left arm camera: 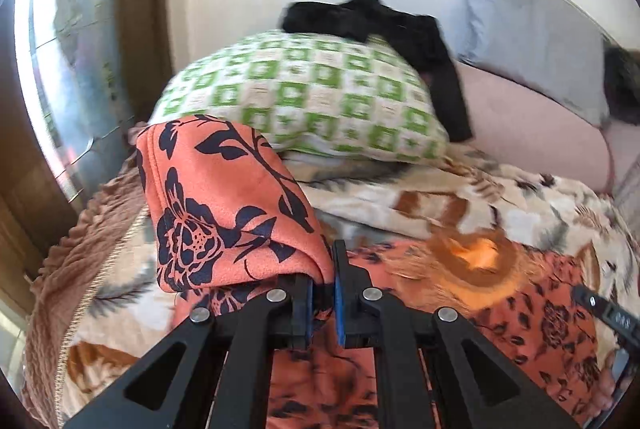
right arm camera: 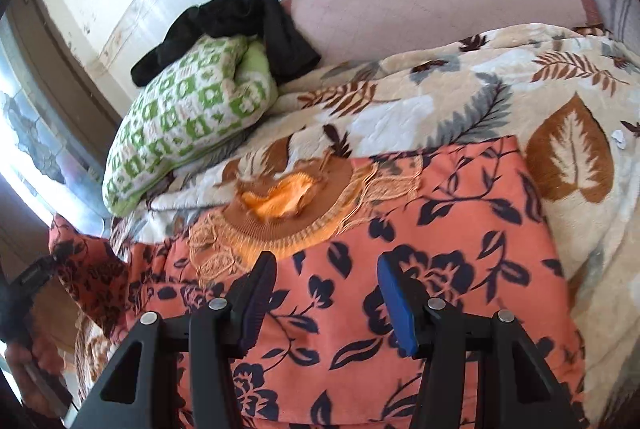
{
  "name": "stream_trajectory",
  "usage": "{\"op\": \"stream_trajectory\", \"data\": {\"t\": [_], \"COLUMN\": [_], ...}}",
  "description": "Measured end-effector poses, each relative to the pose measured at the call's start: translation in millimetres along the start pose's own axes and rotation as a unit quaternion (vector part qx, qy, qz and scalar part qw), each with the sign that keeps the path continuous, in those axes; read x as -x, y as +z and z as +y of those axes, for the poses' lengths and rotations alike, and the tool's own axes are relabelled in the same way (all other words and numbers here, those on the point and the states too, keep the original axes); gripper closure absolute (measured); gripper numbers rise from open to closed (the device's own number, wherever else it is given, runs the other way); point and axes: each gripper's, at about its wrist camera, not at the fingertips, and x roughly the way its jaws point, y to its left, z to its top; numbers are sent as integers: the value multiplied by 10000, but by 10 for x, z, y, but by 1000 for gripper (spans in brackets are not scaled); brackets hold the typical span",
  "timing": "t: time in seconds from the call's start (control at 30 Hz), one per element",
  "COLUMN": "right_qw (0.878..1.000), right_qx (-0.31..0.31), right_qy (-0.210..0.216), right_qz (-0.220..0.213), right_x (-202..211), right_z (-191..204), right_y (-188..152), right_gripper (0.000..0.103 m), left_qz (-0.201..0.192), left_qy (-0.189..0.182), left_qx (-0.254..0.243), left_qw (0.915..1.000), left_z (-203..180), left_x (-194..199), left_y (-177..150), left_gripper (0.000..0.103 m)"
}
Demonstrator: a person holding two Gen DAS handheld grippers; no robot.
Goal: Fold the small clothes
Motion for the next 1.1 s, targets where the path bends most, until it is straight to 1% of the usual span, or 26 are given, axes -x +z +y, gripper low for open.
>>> {"op": "stream_trajectory", "data": {"t": [0.1,0.17,0.23,0.27,0.3,0.33,0.37,0.4,0.47,0.5,0.53,0.6,0.63,0.67,0.7,0.73,0.77,0.8,0.83,0.87,1.0,1.03,1.1], "right_qw": [9990,9978,9968,9957,9940,9919,9897,9882,9883,9885,9885,9899,9915,9933,9947,9959,9966,9965,9955,9936,9789,9746,9690], "right_qx": [-383,-563,-727,-866,-1024,-1173,-1294,-1362,-1323,-1273,-1225,-1014,-838,-650,-464,-245,27,343,659,961,2009,2212,2461], "right_qy": [-29,-48,34,145,296,455,605,695,759,812,858,912,895,840,789,745,697,633,545,448,212,163,33], "right_qz": [-224,-348,-330,-284,-226,-171,-129,-86,39,112,206,393,432,455,461,454,436,419,409,389,307,305,239], "right_x": [162,243,272,275,274,266,261,253,214,190,156,96,80,68,67,54,42,25,1,-28,-193,-243,-326], "right_z": [-264,-421,-549,-613,-674,-721,-752,-744,-673,-624,-566,-427,-336,-242,-156,-51,71,204,337,471,944,1031,1134], "right_y": [164,237,290,304,311,311,312,294,278,265,236,188,164,147,124,97,73,45,11,-28,-214,-272,-376], "right_gripper": [47,47,47,46,43,41,38,37,37,37,37,37,37,37,37,37,37,37,37,37,36,36,36], "left_qz": [211,528,863,924,876,732,532,281,-192,-321,-406,-427,-316,-77,143,295,506,807,1115,1315,1724,1734,1665], "left_qy": [-442,-722,-1142,-1277,-1350,-1350,-1257,-1143,-983,-885,-706,-71,330,778,1104,1287,1389,1466,1513,1531,1621,1609,1634], "left_qx": [-650,-998,-1175,-1222,-1271,-1321,-1331,-1264,-918,-680,-449,-102,-11,26,41,64,69,38,-27,-134,-1029,-1166,-1274], "left_qw": [9967,9910,9827,9799,9787,9793,9817,9850,9907,9932,9957,9990,9990,9969,9938,9912,9890,9859,9822,9793,9661,9646,9640], "left_z": [-881,-1382,-1703,-1784,-1810,-1793,-1726,-1611,-1280,-1080,-873,-502,-351,-213,-87,34,116,171,193,192,-27,-64,-78], "left_x": [-70,-144,-134,-85,7,124,252,392,637,708,734,668,574,432,295,168,17,-123,-255,-342,-575,-590,-558], "left_y": [-157,-250,-333,-367,-391,-396,-356,-299,-126,-13,88,215,229,220,175,106,43,-19,-77,-125,-328,-367,-395], "left_gripper": [95,92,91,85,80,62,42,36,29,27,24,23,23,23,23,23,23,23,24,24,24,24,24]}}
